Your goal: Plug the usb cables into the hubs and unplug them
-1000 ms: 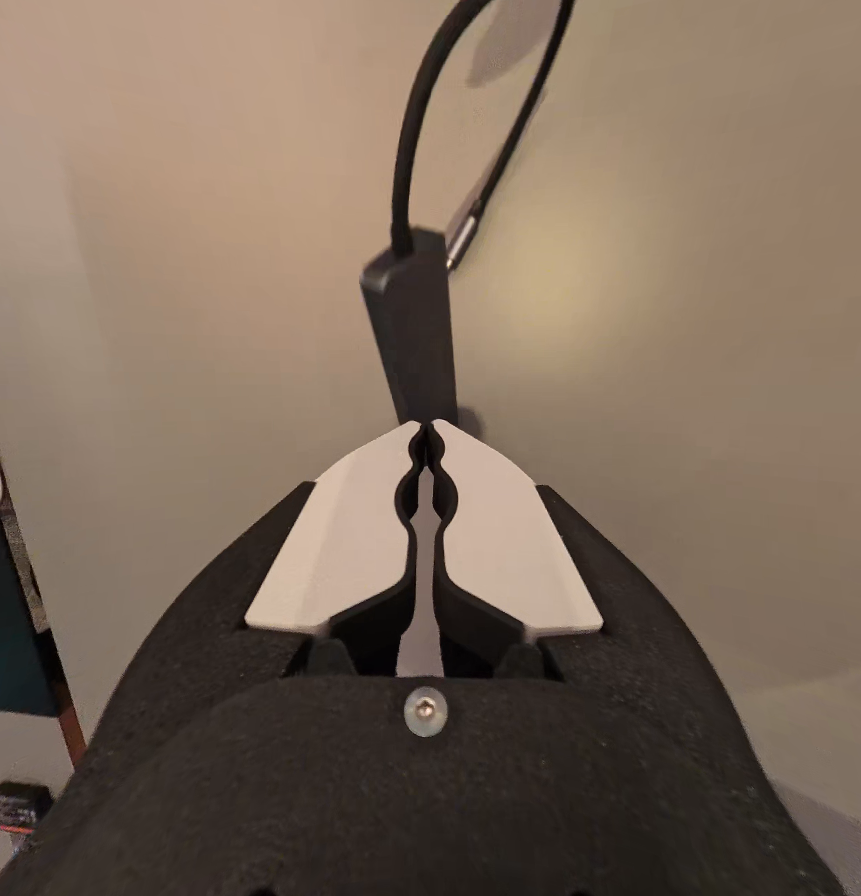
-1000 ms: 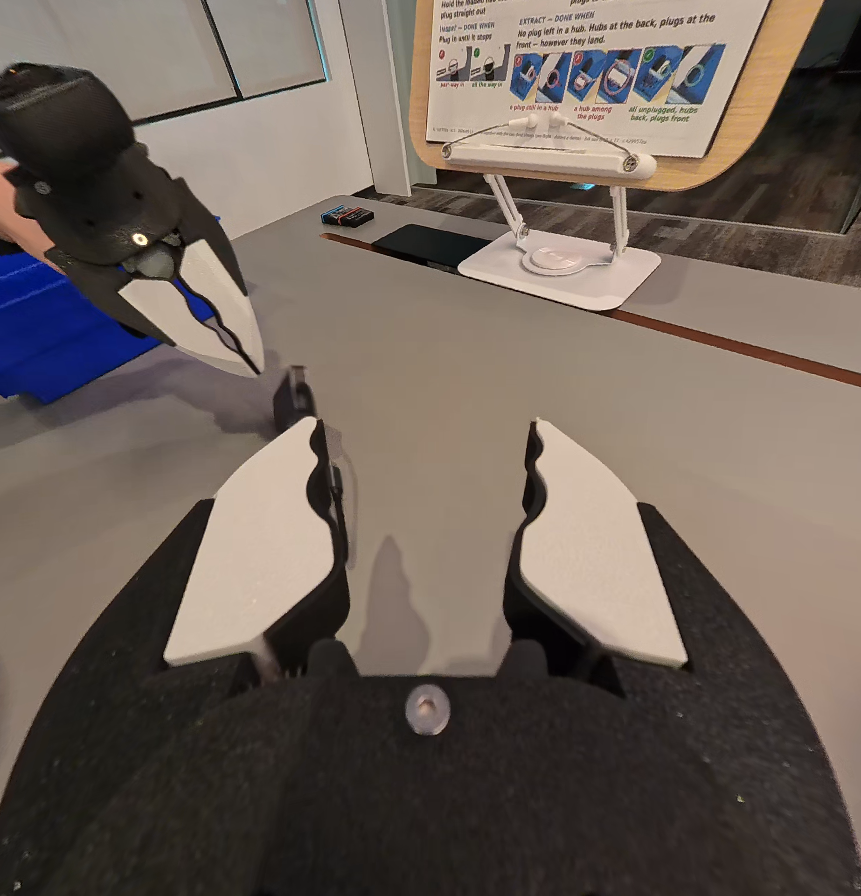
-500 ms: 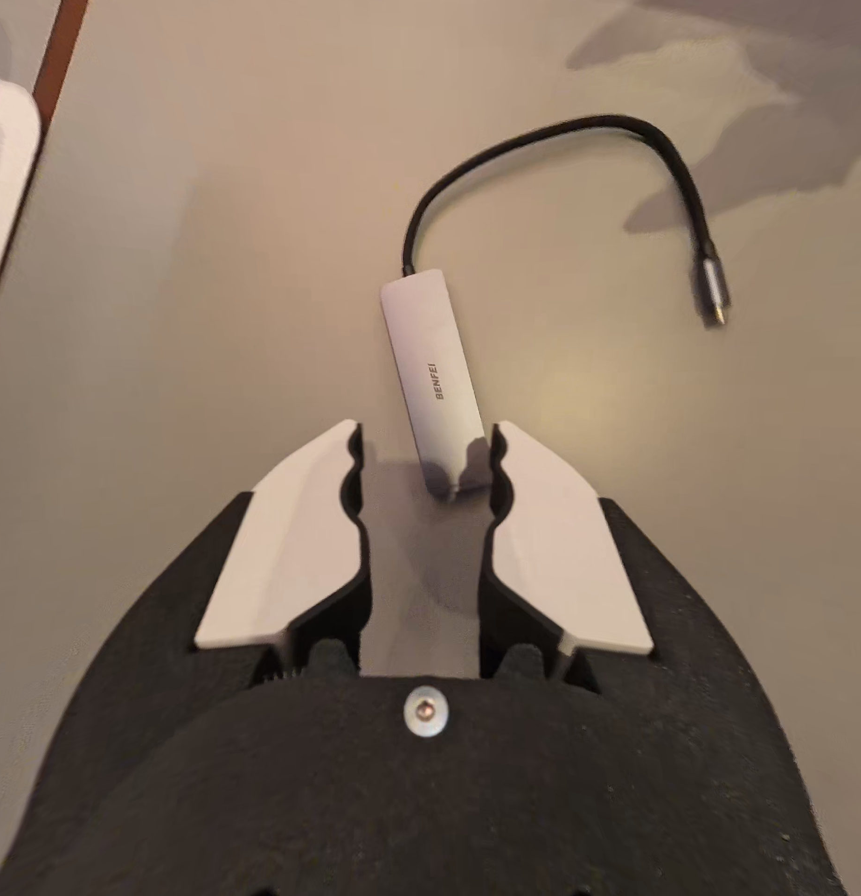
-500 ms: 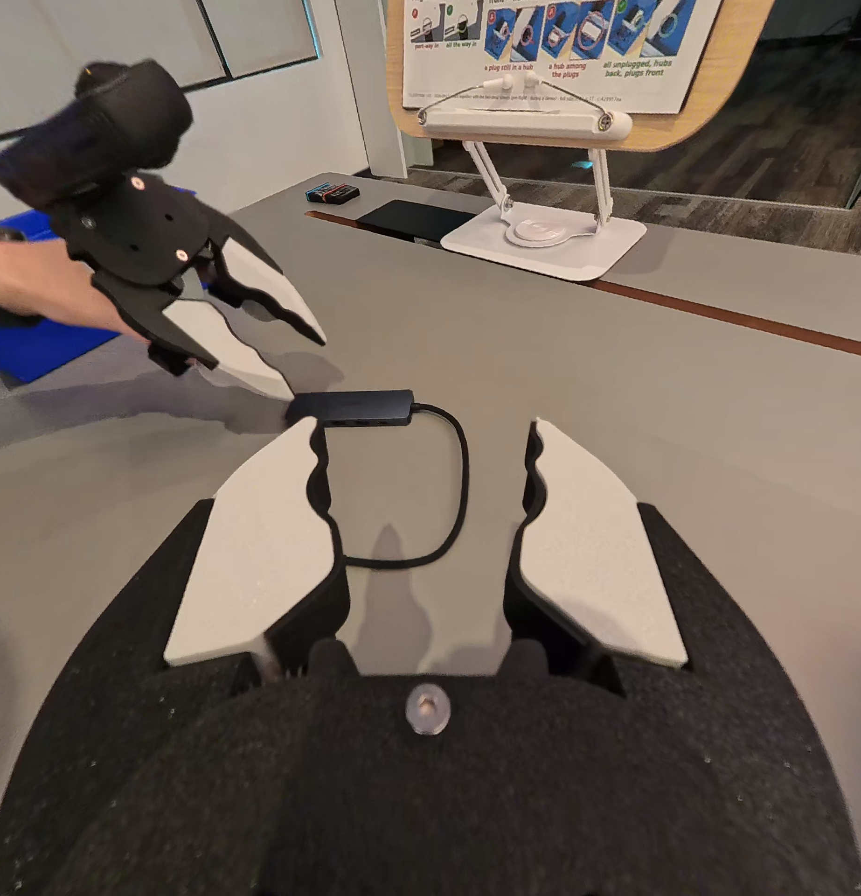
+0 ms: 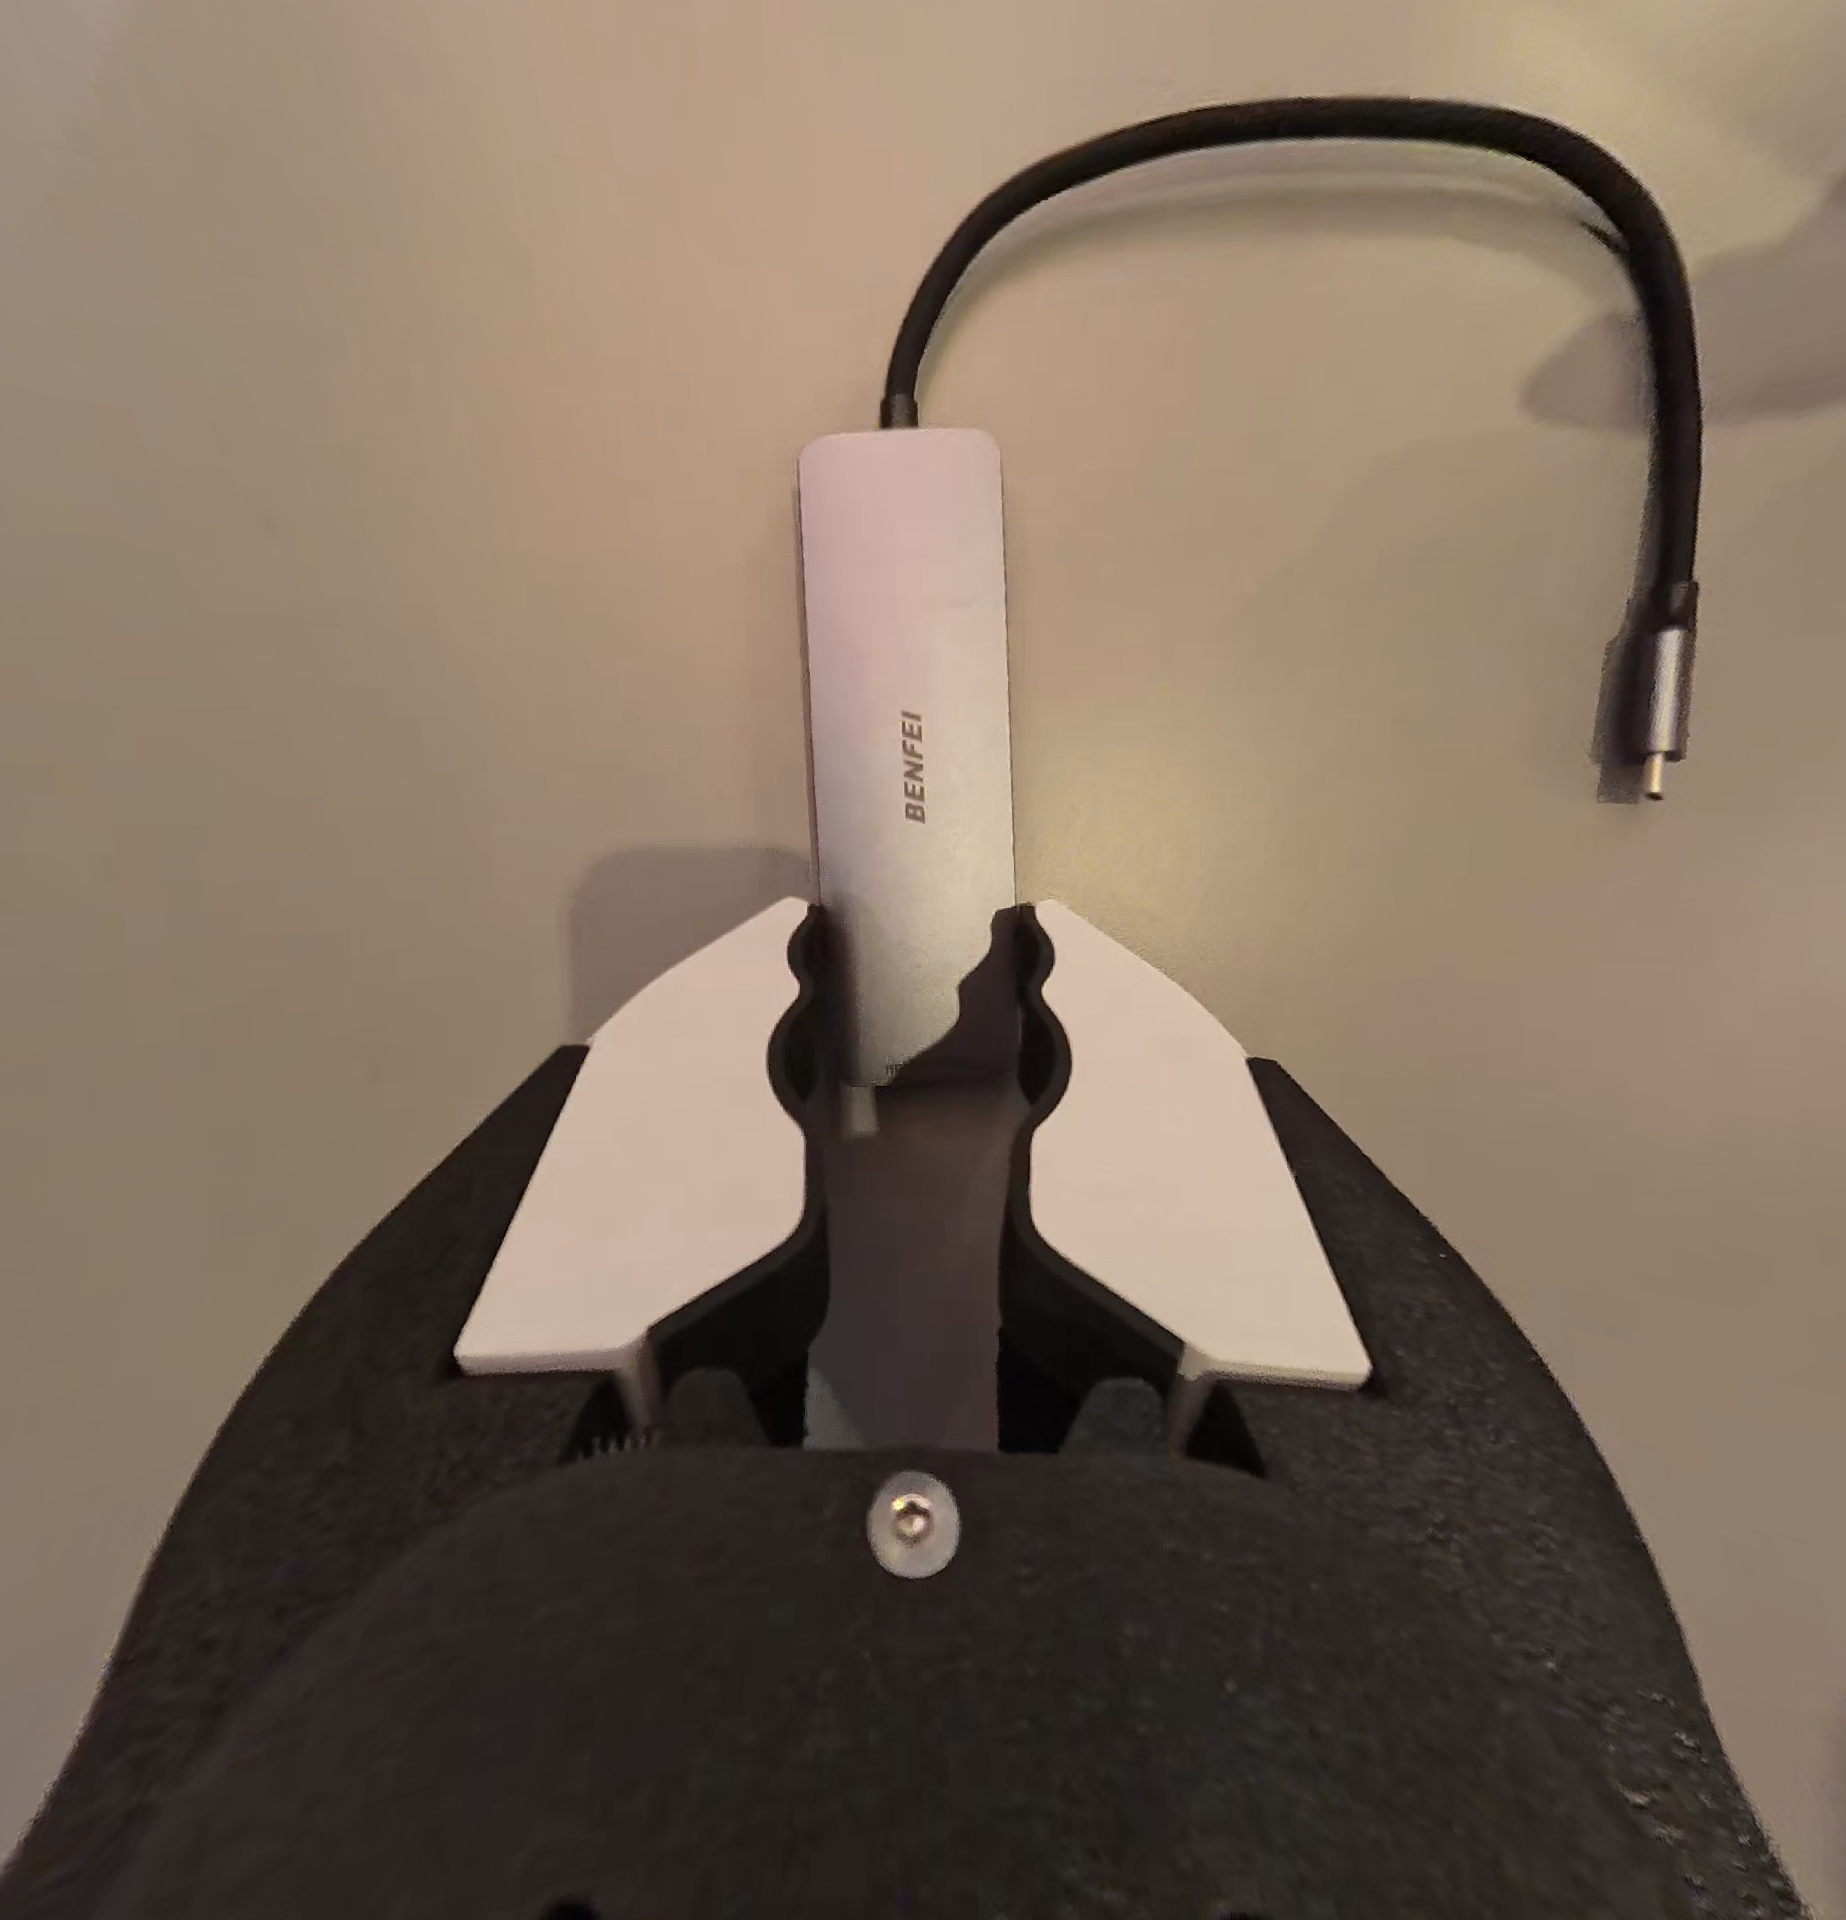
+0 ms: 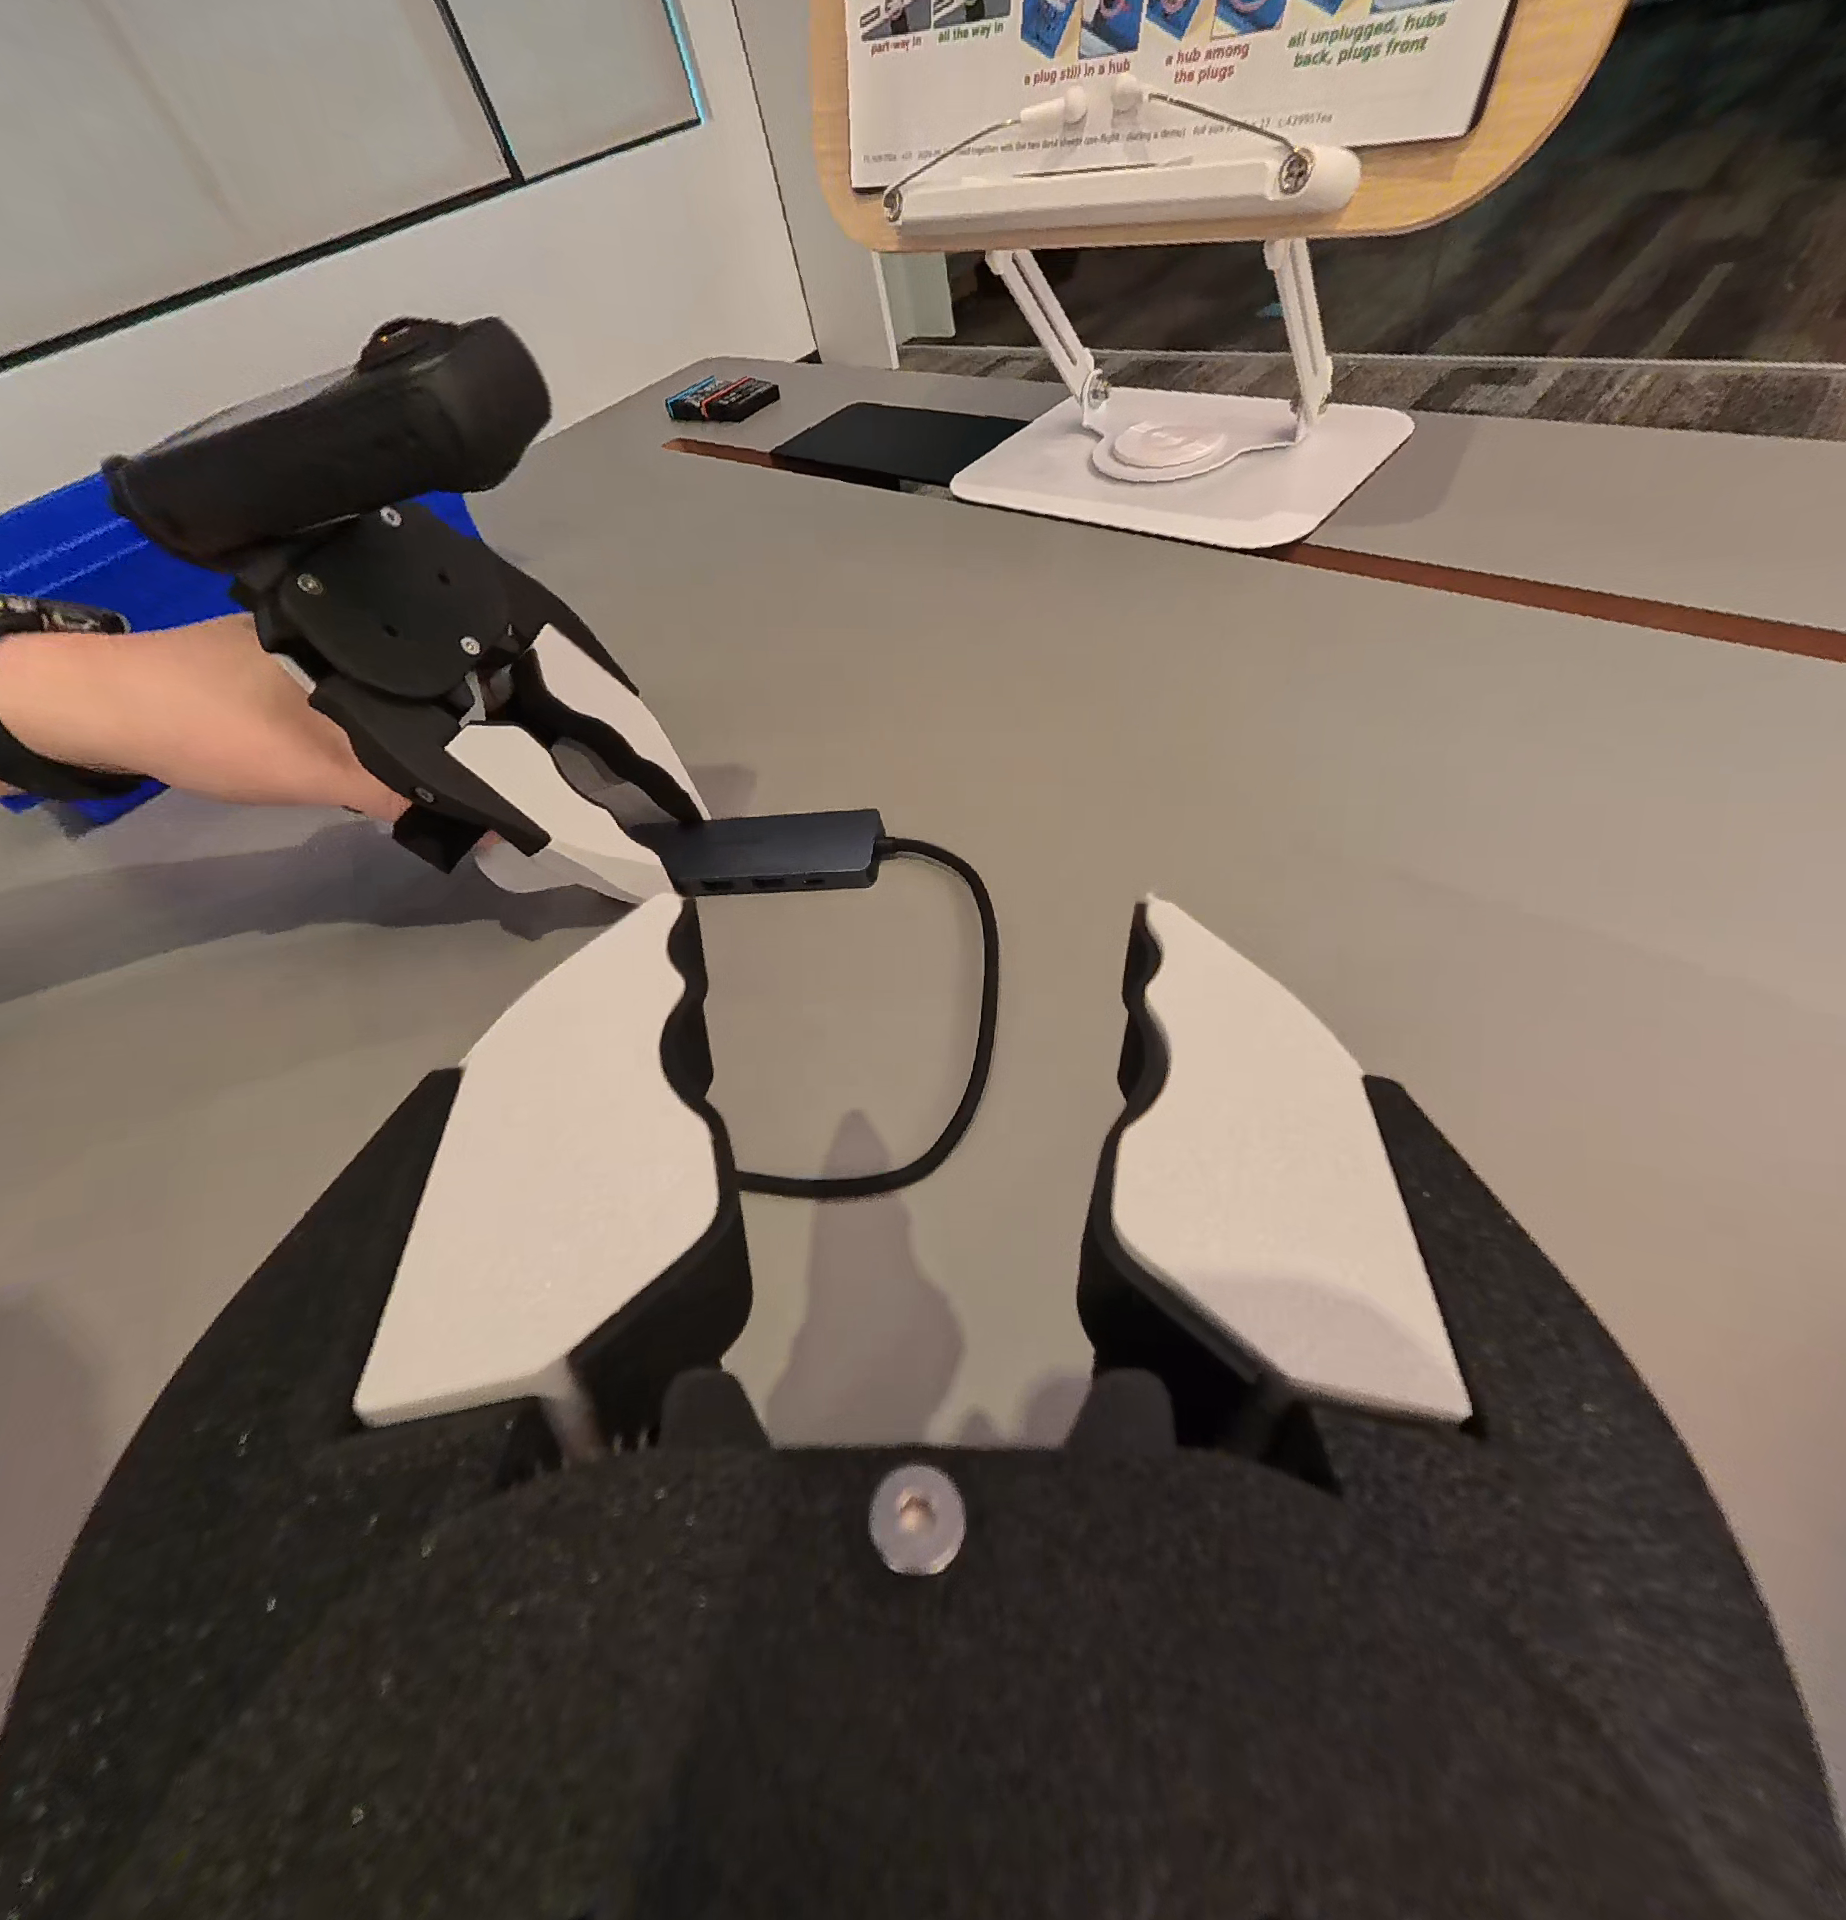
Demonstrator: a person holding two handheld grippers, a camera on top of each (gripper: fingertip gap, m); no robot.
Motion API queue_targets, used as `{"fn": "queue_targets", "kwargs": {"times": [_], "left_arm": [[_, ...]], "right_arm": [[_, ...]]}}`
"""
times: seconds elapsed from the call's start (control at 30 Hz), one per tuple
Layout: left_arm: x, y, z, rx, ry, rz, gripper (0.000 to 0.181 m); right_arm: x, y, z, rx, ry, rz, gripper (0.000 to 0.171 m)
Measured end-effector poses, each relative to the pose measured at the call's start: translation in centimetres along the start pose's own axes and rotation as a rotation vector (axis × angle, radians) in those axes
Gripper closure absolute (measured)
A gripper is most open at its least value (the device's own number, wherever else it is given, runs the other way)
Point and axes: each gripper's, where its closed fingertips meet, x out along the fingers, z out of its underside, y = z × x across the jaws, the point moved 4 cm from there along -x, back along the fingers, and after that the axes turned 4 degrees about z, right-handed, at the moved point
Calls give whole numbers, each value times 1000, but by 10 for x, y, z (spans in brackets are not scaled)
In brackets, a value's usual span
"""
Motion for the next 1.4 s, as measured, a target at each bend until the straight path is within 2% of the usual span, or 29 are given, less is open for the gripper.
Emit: {"fn": "queue_targets", "kwargs": {"times": [0.2, 0.33, 0.47, 0.67, 0.73, 0.87, 0.97, 1.23, 1.4], "left_arm": [[-17, -3, -10, 68, -3, -8, 146], [-36, -3, -19, 217, 36, -101, 146], [-48, 5, -19, 382, 68, -198, 146], [-69, 22, -22, 481, 132, -258, 146], [-74, 27, -23, 491, 147, -262, 146], [-79, 31, -25, 496, 168, -263, 146], [-80, 29, -25, 507, 172, -279, 146], [-84, 27, -21, 512, 180, -261, 146], [-85, 30, -21, 513, 200, -221, 146]], "right_arm": [[12, -5, 8, -20, -77, -50, 96], [27, -8, 10, 32, -108, -146, 100], [44, -14, 6, 87, -131, -330, 106], [87, -6, -8, 164, -195, -540, 105], [102, -11, -9, 249, -235, -654, 106], [123, -33, -8, 403, -305, -861, 119], [130, -49, -2, 409, -362, -934, 119], [134, -60, 0, 373, -393, -987, 128], [127, -63, -1, 325, -418, -1062, 146]]}}
